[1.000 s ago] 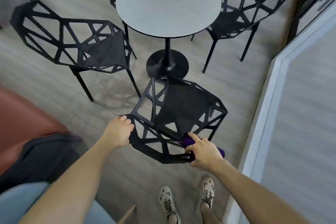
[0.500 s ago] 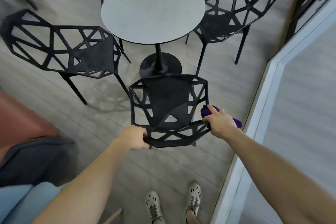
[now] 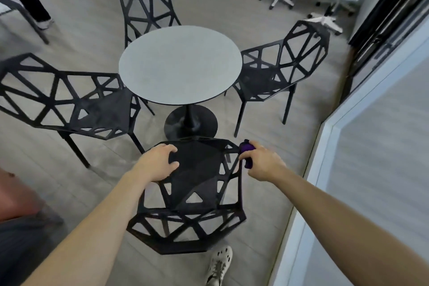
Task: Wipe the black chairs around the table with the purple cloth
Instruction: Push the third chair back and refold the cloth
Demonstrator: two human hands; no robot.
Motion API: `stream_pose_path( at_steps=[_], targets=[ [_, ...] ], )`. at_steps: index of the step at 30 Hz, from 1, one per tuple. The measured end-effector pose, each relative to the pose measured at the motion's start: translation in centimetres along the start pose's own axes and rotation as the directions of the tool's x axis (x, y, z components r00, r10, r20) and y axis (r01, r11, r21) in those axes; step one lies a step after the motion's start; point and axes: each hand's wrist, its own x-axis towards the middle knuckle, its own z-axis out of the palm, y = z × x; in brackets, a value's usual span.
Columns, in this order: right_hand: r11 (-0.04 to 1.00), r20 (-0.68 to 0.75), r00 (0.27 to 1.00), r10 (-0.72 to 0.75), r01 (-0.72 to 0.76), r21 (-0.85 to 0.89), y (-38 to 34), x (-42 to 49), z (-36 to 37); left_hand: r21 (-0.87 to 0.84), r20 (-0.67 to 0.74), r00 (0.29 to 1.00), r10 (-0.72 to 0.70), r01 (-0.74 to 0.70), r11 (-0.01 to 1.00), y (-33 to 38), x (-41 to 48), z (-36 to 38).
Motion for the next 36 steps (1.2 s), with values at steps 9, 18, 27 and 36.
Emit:
stream_pose_path(
  at_steps=[9, 18, 27, 36],
  targets=[
    [0.968, 0.042, 0.996, 0.080, -0.088, 0.234, 5.7, 6.7, -8.8, -0.114, 0.031, 0.996, 0.085, -0.081, 0.990, 6.8, 11.3, -3.9],
    [0.873, 0.138, 0.986, 0.092, -0.147, 0.465, 15.0, 20.7, -15.5, -0.270, -0.011, 0.992, 0.124, -0.122, 0.955, 17.5, 24.2, -4.3],
    [0.772, 0.275, 0.952, -0.132, -0.075, 0.631, 28.7, 34.5, -25.8, -0.277, -0.239, 0.956, 0.169, -0.234, 0.932, 34.9, 38.6, -9.9],
    [0.857, 0.327, 0.890, -0.318, 0.123, 0.501, 37.6, 47.1, -37.8, -0.515, -0.370, 0.929, 0.005, -0.209, 0.832, 43.8, 54.2, -18.0]
  ],
)
